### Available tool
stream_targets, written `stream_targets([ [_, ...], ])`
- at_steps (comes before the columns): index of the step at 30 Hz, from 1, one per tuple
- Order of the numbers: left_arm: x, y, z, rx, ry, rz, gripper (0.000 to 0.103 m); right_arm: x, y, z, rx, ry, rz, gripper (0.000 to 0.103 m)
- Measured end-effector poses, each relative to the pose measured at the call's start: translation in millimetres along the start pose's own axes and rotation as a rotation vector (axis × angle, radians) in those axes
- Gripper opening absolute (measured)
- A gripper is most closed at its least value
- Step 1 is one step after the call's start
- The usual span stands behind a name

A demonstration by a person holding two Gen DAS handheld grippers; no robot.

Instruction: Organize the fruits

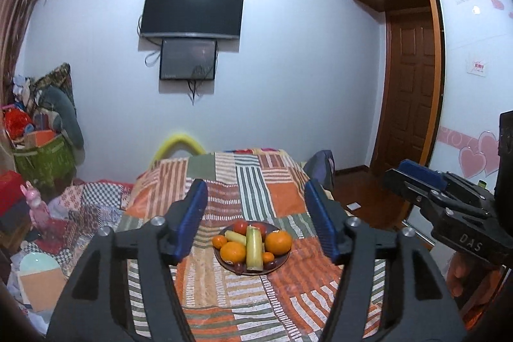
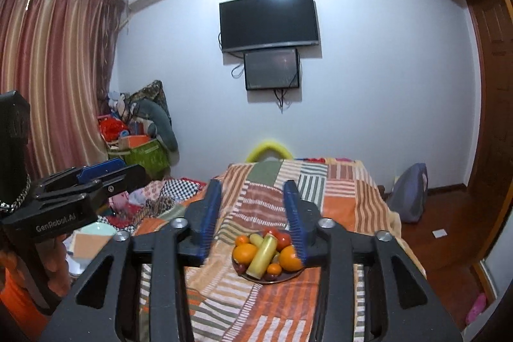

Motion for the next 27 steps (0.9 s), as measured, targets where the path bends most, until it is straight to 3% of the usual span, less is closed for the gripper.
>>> stream_targets([
  [2, 2, 1, 5, 0.009, 0.010, -0.016, 0.074, 0, 1, 4, 0.024, -0.019, -0.002, 0.064],
  [5, 5, 1, 9, 0.024, 0.022, -0.018, 0.087, 0, 1, 5, 0.040, -0.034, -0.013, 0.074],
  [13, 7, -1, 19, 0.049, 0.043, -0.035, 0.100, 6, 2, 11, 0.071, -0.099, -0.025, 0.103],
  [27, 6, -7, 16, 0.046, 0.060, -0.043, 0.103, 3, -2, 17, 0.068, -0.112, -0.003, 0.103],
])
Point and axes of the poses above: each gripper's, at about its wrist camera, not at the fingertips, and z roughly against the way its jaws point, x to its right, y to its top, the point moved 10 cm from there along -z, roughly the way its jaws point, and after that the axes turned 12 degrees about -y, right-handed, at the moved point
